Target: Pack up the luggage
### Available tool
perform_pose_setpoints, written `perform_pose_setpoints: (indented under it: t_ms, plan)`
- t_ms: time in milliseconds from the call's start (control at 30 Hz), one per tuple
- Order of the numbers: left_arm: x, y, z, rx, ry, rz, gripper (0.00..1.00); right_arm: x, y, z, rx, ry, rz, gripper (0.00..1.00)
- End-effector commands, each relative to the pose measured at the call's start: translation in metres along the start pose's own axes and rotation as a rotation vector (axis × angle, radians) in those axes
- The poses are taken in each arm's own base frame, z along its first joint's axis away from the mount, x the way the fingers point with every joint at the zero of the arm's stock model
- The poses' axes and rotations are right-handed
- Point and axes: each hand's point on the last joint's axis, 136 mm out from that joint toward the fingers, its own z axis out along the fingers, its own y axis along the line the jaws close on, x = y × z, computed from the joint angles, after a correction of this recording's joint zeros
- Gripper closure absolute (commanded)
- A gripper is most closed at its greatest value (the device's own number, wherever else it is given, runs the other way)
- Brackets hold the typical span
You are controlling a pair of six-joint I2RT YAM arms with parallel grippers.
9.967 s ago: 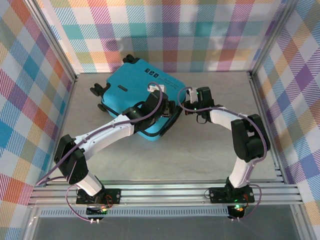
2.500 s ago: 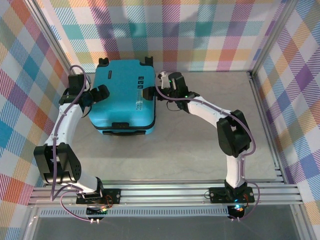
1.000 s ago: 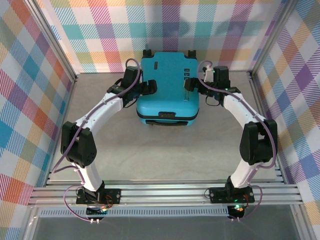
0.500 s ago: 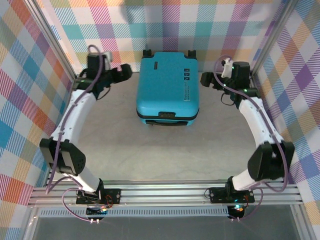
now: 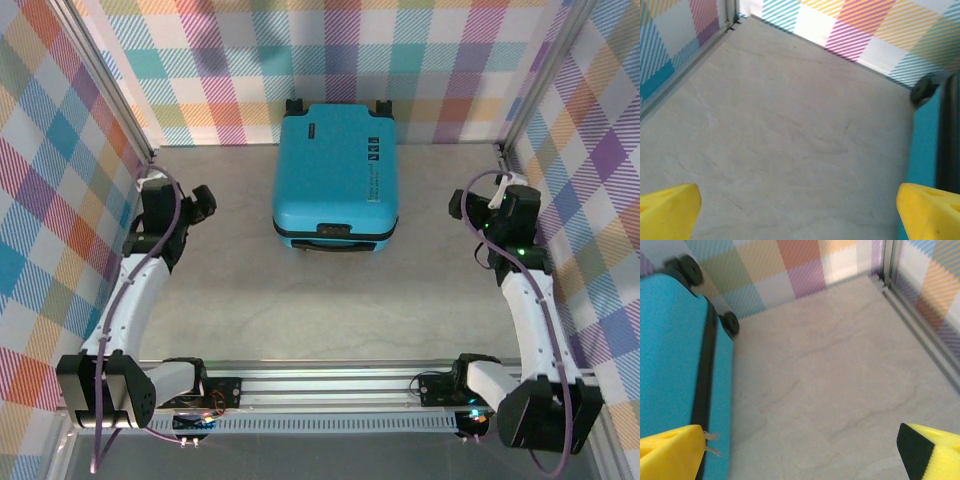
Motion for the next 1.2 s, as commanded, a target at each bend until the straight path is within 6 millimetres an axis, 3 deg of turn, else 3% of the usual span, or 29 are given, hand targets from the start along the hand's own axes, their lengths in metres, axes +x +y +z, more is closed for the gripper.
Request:
perform_pose_setpoints:
  t_ms: [0,267,433,633,767,833,867,1000,1167]
  plan:
    - [-0.008,0.012,0.008,-0.032,-0.155,0.016,0.00,-0.002,-0.005,0.017,0.003,-0.046,0.036,0.01]
    - [0.057,0.031,0.057,-0.062,-0.127,0.067,0.00,0.021,-0.025,0.035,0.055,-0.135,0.042,0.01]
    - [0.089,0.031,0.065,0.014,-0.154,0.100,0.00,0.039,-0.030,0.053,0.050,-0.166,-0.006,0.01]
    - [0.107,0.023,0.068,0.108,-0.206,0.128,0.00,0.057,-0.036,0.072,0.048,-0.195,-0.042,0.01]
    - [0.121,0.006,0.073,0.197,-0.177,0.188,0.00,0.049,-0.026,0.081,-0.006,-0.233,-0.057,0.01]
    - [0.124,-0.008,0.083,0.261,-0.179,0.226,0.00,0.050,-0.023,0.079,-0.024,-0.232,-0.082,0.01]
    - [0.130,-0.008,0.084,0.246,-0.107,0.241,0.00,0.054,-0.021,0.076,-0.033,-0.212,-0.095,0.01]
    - [0.129,-0.006,0.087,0.217,-0.121,0.239,0.00,0.070,-0.014,0.061,-0.086,-0.196,-0.111,0.01]
    - [0.129,-0.009,0.088,0.164,-0.123,0.279,0.00,0.079,-0.007,0.065,-0.142,-0.184,-0.087,0.01]
